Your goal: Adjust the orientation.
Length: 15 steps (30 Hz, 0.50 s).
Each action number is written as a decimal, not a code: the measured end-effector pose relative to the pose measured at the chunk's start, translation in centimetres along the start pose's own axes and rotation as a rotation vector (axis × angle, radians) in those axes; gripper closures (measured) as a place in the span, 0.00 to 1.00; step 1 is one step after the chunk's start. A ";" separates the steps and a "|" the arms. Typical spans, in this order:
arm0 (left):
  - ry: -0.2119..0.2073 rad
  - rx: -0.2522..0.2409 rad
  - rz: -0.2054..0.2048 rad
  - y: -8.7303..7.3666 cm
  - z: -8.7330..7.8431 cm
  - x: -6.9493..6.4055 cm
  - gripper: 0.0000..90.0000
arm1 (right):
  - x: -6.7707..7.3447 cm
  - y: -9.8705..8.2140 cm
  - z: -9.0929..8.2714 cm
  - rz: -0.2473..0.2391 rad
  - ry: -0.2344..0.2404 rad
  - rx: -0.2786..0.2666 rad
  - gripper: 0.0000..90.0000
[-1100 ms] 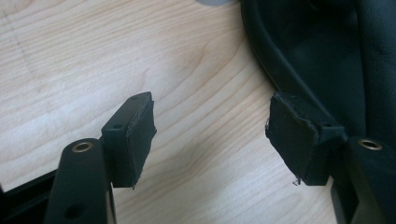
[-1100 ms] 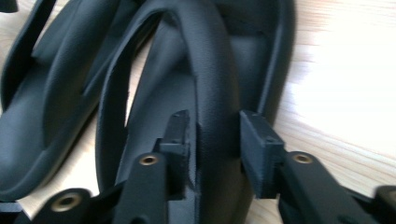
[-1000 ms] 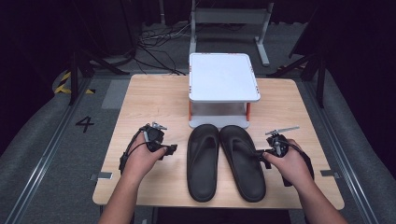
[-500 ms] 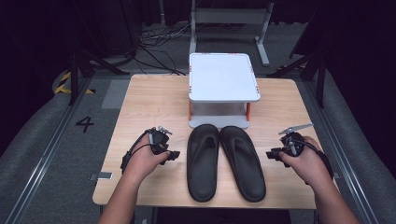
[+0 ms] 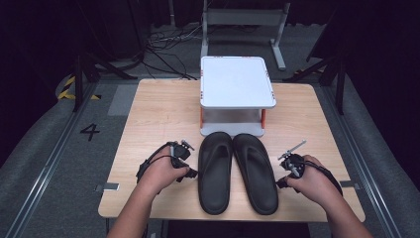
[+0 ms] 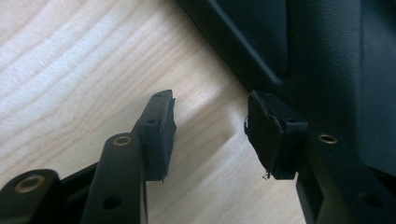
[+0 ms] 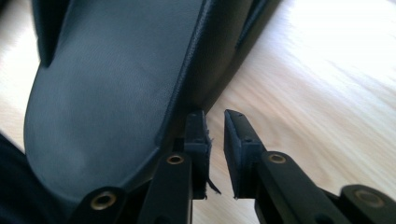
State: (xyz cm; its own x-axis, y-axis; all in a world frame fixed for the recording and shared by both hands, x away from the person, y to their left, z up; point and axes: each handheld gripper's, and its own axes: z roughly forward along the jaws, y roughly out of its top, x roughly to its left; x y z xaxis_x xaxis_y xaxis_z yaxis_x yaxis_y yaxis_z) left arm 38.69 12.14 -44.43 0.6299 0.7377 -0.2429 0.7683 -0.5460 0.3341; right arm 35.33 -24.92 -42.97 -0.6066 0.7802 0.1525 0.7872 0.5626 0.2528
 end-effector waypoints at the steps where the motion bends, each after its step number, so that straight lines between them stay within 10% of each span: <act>1: -0.004 0.001 -0.005 0.0 0.0 0.0 0.59 | 0.2 0.1 0.1 -0.003 0.013 -0.001 0.88; 7: -0.090 0.031 0.024 0.1 0.6 -0.9 0.60 | 0.8 0.5 0.5 -0.022 0.064 -0.035 0.84; 15: -0.053 0.043 0.055 0.3 0.5 -1.2 0.55 | 0.8 0.5 0.4 -0.017 0.061 -0.043 0.87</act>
State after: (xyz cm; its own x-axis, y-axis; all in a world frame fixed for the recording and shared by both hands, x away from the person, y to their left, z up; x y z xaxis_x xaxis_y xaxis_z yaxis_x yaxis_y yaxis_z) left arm 38.28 10.88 -44.53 0.6755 0.6847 -0.2736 0.7358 -0.6024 0.3093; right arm 35.25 -23.87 -43.14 -0.6262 0.7522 0.2051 0.7722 0.5621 0.2962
